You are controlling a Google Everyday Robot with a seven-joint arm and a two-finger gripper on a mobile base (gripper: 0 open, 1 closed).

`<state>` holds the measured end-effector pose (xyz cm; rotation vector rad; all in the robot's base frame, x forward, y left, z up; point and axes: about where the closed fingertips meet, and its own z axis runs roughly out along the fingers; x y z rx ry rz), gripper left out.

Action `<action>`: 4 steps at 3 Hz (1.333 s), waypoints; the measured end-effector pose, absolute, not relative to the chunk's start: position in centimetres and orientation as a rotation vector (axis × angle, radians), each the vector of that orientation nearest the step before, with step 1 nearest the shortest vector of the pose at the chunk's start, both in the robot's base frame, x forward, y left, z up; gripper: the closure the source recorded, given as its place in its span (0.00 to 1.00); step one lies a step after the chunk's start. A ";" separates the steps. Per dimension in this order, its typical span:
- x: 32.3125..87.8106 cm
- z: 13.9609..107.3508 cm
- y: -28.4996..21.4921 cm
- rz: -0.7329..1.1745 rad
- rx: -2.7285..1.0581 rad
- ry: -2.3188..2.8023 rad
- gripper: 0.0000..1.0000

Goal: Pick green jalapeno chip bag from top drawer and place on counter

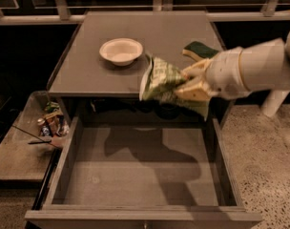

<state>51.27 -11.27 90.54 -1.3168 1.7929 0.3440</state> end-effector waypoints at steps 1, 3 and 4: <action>53.1 94.0 -9.0 0.336 -1.332 1.729 1.00; 56.2 93.6 -8.3 0.335 -1.372 1.716 1.00; 60.5 94.3 -8.8 0.307 -1.358 1.706 1.00</action>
Offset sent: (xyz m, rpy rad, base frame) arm 0.0186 0.0221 0.0339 0.0123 -0.0466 0.0272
